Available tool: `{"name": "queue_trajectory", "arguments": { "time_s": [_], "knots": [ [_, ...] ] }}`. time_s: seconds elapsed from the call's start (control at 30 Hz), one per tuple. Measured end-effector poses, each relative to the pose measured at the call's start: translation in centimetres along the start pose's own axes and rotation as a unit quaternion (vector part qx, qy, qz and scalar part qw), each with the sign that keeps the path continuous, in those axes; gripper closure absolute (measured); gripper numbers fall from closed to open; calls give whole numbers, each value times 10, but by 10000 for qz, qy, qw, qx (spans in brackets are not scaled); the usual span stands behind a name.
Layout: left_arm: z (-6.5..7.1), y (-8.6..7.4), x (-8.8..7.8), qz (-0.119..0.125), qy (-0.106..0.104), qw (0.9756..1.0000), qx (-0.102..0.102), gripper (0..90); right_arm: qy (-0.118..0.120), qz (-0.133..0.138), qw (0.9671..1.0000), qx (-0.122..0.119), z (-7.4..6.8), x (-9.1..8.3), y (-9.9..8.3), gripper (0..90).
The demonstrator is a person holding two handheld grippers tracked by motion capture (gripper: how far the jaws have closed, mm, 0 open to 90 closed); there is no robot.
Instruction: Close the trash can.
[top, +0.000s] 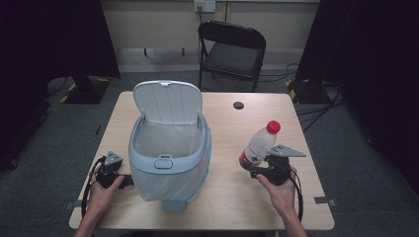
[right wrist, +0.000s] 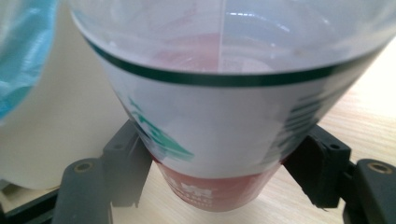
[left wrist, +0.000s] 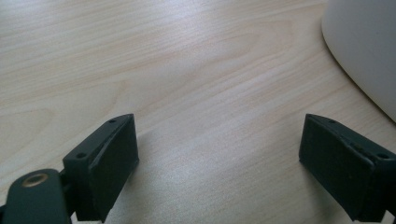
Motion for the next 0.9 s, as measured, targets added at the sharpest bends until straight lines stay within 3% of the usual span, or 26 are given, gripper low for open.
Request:
{"name": "queue_trajectory", "arguments": {
  "time_s": [0.33, 0.5, 0.9],
  "knots": [
    [0, 0, 0, -5, -3, 10000, 2, 112, 262, 85, 9995, -163, -17, -7, 17, 287],
    [0, 0, 0, 0, -4, 10000, 2, 111, 440, 248, 9987, -103, -27, -16, 29, 287],
    [0, 0, 0, 1, 2, 10000, 1, 112, 782, 718, 9939, -285, -53, -35, 73, 287]
  ]
}}
Point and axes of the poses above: each handheld gripper's, and its own axes: x roughly forward along the jaws, y roughly out of its top, z roughly to its right, the point moved 9 cm from there along x, roughly forward along the jaws, and after that the axes turned 10 degrees about z, right-handed, at the moved point
